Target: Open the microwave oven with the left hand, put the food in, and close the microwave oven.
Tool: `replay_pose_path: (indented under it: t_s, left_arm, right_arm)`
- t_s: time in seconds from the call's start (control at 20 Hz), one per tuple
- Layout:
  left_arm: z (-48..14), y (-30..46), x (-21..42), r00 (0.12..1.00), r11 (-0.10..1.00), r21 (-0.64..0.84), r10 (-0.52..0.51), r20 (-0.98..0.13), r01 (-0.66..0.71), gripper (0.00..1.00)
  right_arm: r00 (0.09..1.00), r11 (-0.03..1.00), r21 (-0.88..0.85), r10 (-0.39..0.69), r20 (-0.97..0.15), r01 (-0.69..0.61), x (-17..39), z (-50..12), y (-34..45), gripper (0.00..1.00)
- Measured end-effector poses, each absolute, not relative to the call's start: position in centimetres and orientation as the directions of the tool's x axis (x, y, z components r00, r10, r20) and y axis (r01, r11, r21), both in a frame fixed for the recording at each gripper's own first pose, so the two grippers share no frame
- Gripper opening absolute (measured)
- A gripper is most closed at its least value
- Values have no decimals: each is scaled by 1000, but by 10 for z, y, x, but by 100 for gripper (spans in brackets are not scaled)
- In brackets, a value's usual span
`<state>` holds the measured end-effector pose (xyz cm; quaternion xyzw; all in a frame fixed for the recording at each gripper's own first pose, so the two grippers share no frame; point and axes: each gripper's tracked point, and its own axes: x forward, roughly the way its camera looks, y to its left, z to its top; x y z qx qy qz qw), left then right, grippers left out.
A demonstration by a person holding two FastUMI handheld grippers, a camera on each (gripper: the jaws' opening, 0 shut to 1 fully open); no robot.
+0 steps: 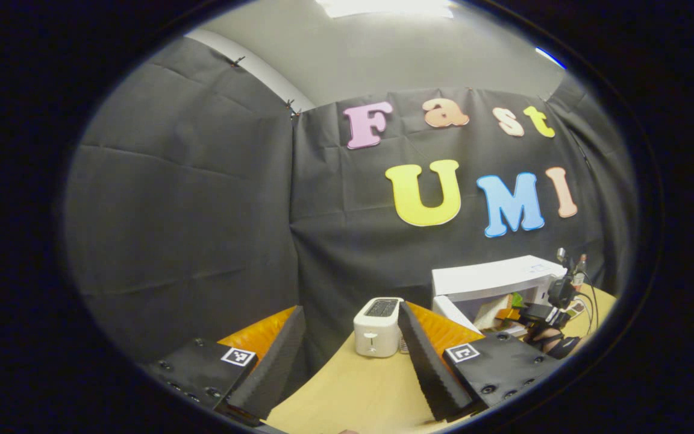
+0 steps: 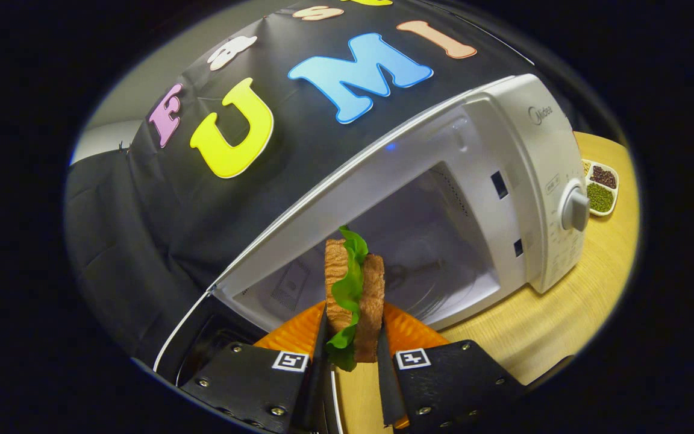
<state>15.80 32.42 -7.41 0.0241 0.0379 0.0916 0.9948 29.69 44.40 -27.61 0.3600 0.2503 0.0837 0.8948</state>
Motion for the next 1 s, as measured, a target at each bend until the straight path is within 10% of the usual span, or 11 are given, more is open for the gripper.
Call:
replay_pose_path:
  t_s: [0.5, 0.85, 1.0]
  left_arm:
    - [-87, 332, 152, 969, 975, 95, 211, -129, -200, 100]
    - [-92, 328, 152, 969, 977, 95, 204, -135, -193, 100]
    - [-96, 330, 149, 969, 976, 94, 208, -133, -197, 100]
  right_arm:
    - [885, 767, 637, 238, -400, 82, 342, -314, 436, 41]
    - [879, 903, 405, 72, -471, 143, 347, -336, 400, 92]
    - [904, 934, 347, 75, -422, 84, 340, -312, 394, 98]
